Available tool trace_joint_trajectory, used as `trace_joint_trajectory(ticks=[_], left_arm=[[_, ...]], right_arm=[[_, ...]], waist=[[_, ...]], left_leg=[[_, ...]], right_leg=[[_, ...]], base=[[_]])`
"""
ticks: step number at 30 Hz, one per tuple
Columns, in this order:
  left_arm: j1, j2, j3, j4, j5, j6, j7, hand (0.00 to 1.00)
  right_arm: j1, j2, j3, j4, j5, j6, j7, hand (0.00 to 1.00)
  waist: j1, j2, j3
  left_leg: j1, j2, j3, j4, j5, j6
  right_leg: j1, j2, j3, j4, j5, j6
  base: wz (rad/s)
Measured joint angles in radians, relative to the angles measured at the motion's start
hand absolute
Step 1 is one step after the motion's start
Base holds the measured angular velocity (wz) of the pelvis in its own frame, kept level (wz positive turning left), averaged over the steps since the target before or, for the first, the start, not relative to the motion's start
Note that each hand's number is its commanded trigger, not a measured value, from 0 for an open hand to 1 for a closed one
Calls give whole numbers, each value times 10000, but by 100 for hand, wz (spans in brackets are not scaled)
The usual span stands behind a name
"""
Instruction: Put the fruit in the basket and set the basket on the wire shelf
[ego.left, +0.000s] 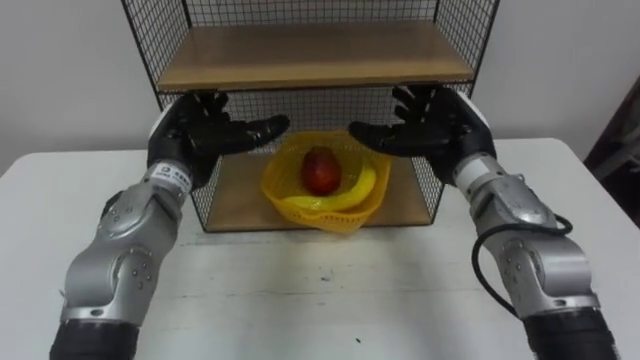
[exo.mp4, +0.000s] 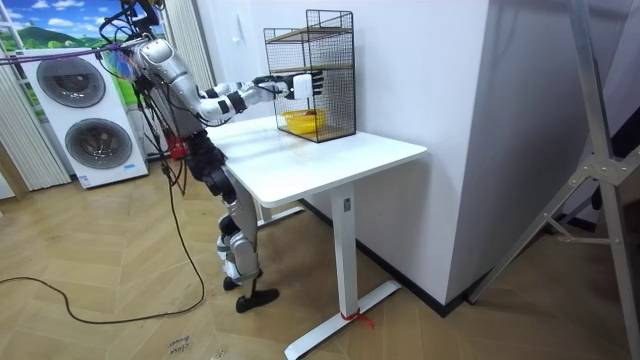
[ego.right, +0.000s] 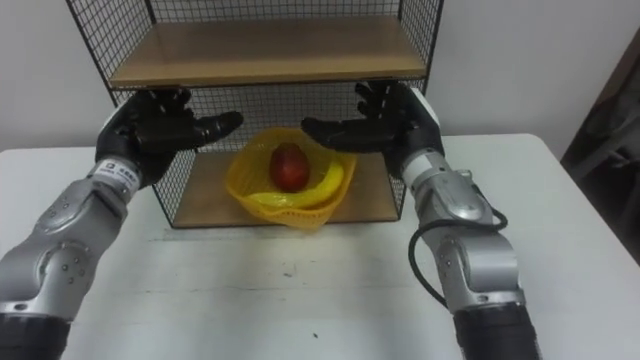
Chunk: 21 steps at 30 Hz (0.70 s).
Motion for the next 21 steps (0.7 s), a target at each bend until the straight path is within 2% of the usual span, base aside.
trace_joint_trajectory(ticks=[5, 7, 11, 16, 18, 21], left_arm=[[539, 83, 46, -327, 372, -205, -147, 0], [758, 182, 148, -428, 406, -223, -124, 0], [1165, 244, 116, -835, 464, -286, -175, 0], [2122, 172, 321, -1704, 1395, -754, -525, 0], [2399, 172, 376, -1754, 1401, -980, -632, 0], [2727, 172, 434, -1841, 1397, -1102, -655, 0]], right_arm=[[451, -186, -72, -37, -946, -25, -21, 0], [802, -343, -243, -380, -1047, -49, 79, 0], [987, -339, -285, -471, -1106, -206, 115, 0], [1862, -352, -700, -1612, -1152, -338, 578, 0], [2159, -369, -755, -1882, -1120, -440, 641, 0], [2588, -502, -876, -2222, -1199, -562, 710, 0]], waist=[[25, -187, 19], [40, -190, 18], [33, -183, 23], [64, -146, 39], [57, -122, 55], [68, -76, 33]], left_leg=[[45, 66, 196, -36, -3, -16], [-11, 69, 202, -31, -6, -12], [-17, 70, 201, -30, -6, -12], [-82, 74, 272, -111, 16, -21], [-58, 78, 290, -115, 24, -18], [5, 90, 380, -136, 18, -17]], right_leg=[[-13, 32, 57, -6, 7, -9], [-32, 34, 64, -32, 8, -12], [-42, 33, 51, -56, 21, -15], [-172, 39, 124, -33, 35, -9], [-166, 40, 135, -32, 62, -29], [-138, 58, 234, 0, 53, -24]], base=[[-8], [0], [0], [-3], [-6], [-10]])
